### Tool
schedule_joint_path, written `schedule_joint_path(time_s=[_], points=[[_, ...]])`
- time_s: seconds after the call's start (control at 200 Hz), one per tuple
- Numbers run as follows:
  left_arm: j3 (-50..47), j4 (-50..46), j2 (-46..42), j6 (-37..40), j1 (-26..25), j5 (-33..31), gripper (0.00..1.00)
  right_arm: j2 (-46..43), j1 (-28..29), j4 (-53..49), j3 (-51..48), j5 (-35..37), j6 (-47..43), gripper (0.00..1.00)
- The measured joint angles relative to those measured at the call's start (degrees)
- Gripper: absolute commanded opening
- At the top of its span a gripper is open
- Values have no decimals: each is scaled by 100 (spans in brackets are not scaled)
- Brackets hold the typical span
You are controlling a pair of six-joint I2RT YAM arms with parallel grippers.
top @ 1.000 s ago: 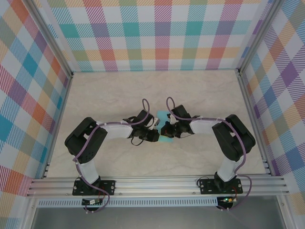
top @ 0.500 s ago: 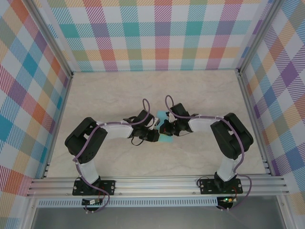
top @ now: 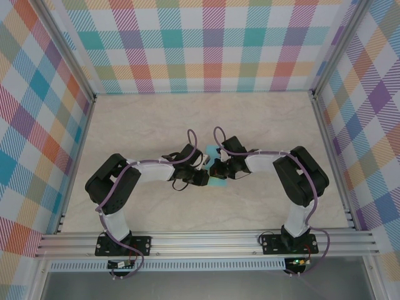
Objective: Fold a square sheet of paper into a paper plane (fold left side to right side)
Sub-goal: Fold the triangle a second time at the center of the table.
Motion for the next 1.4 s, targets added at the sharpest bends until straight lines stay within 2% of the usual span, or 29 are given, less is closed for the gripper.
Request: schedule_joint_path(time_s=[0.75, 1.12, 1.4], points=[[0, 4, 0, 4, -4, -4, 11, -4, -881, 560, -295, -367, -404, 0], [7, -9, -37, 2, -9, 35, 15, 13, -946, 566, -295, -433, -481, 0], [330, -516, -197, 9, -9, 297, 14, 35, -962, 588, -295, -494, -481, 0]])
